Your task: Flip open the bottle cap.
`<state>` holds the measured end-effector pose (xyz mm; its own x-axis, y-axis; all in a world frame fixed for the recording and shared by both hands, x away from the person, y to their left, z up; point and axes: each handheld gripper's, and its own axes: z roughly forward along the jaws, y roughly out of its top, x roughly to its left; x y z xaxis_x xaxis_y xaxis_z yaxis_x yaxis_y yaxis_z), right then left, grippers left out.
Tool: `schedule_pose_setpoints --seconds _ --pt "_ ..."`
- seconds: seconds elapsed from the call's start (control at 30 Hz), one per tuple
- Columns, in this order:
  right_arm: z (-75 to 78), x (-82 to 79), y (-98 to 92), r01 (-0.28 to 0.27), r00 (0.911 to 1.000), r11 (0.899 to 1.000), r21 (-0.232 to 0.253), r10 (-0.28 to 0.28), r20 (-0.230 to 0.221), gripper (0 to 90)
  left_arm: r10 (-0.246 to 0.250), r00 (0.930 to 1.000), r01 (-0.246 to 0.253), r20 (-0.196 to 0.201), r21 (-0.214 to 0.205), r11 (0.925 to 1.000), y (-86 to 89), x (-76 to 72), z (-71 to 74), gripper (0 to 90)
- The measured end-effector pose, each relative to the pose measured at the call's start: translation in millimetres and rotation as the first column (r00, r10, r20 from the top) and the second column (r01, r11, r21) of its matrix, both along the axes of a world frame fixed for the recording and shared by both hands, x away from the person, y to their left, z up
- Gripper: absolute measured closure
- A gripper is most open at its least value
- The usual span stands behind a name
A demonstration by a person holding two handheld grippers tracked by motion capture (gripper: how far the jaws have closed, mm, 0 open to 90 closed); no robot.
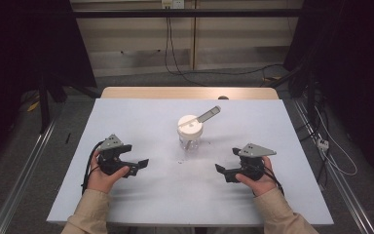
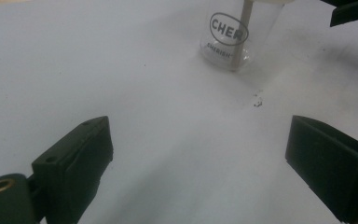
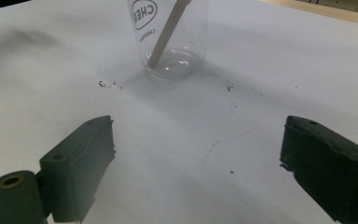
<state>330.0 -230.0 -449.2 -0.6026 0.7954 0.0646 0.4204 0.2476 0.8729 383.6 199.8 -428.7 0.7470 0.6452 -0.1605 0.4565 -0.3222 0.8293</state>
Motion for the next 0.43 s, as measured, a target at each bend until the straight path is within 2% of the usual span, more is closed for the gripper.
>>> schedule_pose_setpoints --seconds 0.2,0.43 --pt "-0.1 -6.5 -7.2 0.001 1.0 1.0 -0.001 -0.001 -0.005 9.5 0.023 0.9997 -0.023 0.0 0.006 0.9997 12.5 -4.4 -3.4 7.2" --pt "0.0 -15.5 -18.3 0.006 1.0 1.0 0.004 -0.006 -0.005 9.5 0.04 0.9991 -0.04 0.013 0.011 0.9991 18.1 -7.6 -3.3 7.2"
